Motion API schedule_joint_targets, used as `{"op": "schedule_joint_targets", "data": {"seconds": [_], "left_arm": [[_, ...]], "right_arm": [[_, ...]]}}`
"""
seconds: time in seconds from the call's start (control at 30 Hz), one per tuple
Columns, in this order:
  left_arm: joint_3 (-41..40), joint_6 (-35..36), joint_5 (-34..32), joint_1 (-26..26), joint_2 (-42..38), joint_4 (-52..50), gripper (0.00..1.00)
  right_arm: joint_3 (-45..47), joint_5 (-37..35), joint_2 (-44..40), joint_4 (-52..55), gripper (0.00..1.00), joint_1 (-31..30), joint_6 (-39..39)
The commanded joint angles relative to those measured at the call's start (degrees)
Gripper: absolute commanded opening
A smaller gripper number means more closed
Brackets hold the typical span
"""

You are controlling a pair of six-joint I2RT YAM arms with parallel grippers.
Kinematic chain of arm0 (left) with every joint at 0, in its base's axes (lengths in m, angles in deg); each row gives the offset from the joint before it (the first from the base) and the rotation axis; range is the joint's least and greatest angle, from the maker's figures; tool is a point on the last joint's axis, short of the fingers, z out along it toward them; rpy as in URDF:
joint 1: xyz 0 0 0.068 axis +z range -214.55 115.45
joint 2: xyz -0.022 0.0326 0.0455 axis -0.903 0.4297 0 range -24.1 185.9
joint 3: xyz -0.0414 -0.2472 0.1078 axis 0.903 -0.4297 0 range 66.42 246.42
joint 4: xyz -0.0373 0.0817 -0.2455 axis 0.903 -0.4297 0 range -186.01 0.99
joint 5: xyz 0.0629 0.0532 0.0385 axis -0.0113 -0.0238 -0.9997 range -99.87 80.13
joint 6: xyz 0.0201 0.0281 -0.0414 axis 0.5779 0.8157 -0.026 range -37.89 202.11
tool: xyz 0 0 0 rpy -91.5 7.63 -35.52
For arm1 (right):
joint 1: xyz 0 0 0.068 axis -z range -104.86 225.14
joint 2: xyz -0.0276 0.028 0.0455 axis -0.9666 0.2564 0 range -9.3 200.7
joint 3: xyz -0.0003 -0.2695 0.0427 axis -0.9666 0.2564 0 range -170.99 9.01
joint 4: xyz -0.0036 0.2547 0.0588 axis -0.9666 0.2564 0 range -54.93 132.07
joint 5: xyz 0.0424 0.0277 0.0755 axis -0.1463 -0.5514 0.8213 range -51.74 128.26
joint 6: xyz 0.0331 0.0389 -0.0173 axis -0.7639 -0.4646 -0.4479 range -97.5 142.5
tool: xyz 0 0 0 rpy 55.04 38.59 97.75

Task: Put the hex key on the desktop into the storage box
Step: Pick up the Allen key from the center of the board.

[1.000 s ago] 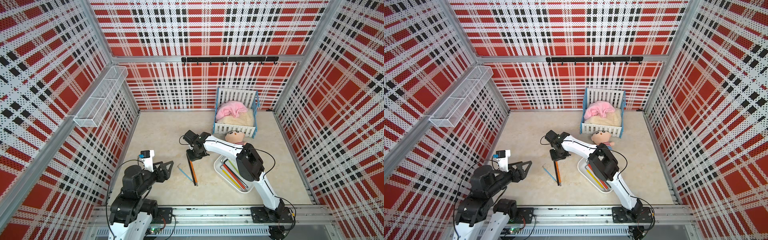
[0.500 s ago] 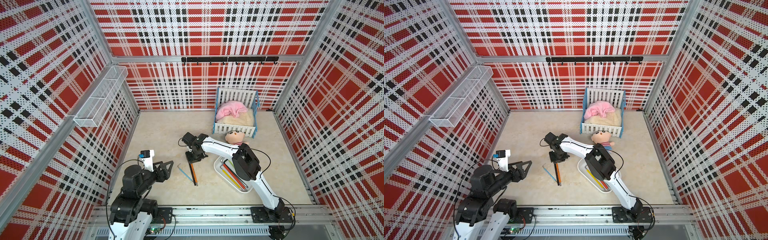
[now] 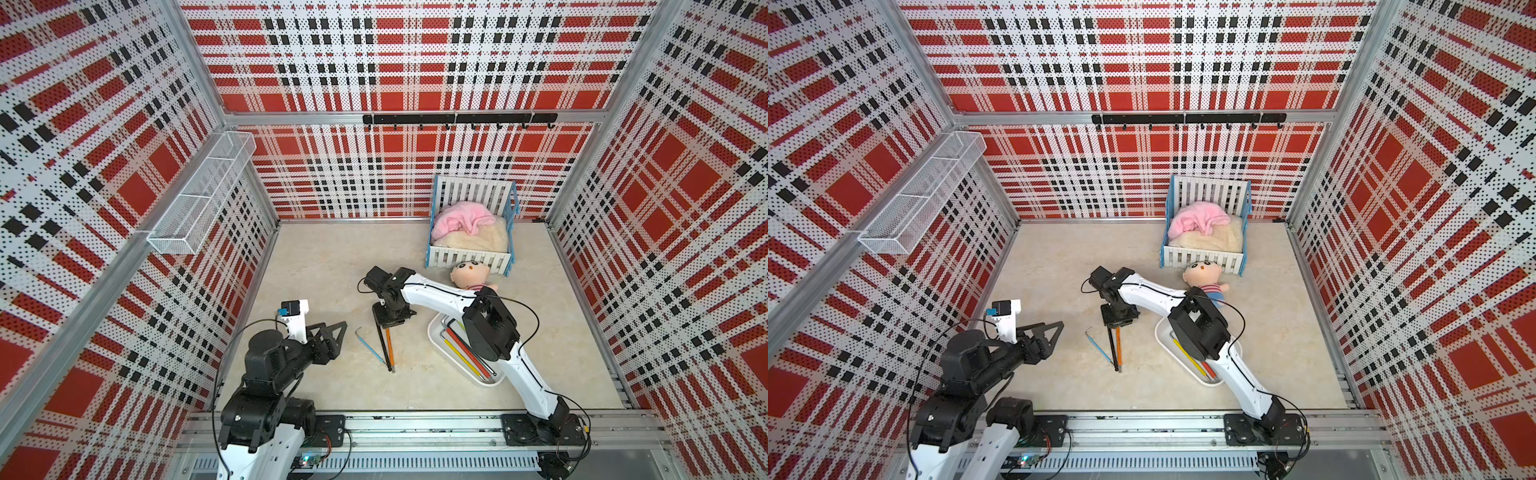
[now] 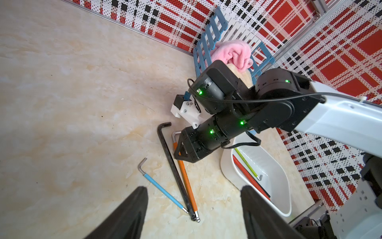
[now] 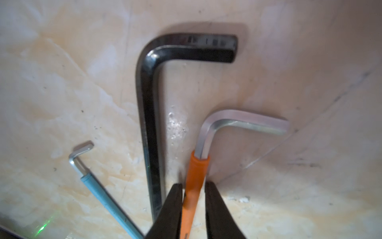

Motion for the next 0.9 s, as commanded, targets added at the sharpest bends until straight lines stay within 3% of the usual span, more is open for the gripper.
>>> {"op": "schedule_joint_targets", "data": {"seconds": [0.0, 0.53, 0.87], "left_arm": [[-0.7, 0.88, 1.03, 0.61, -0.05, 1.06, 0.76], [-0.7, 0.97, 1.14, 0.79, -0.04, 1.09, 0.76], [-0.74, 0.97, 1.14, 0.88, -0.06, 1.15, 0.76]], "right_arm": [[-0.57, -3.34, 1.5, 3.65, 0.25, -0.42, -0.84], [-3.9, -5.41, 5.15, 7.99, 0.22, -0.49, -3.81], [-3.38, -5.13, 6.14, 7.39, 0.11, 0.26, -6.44]]}}
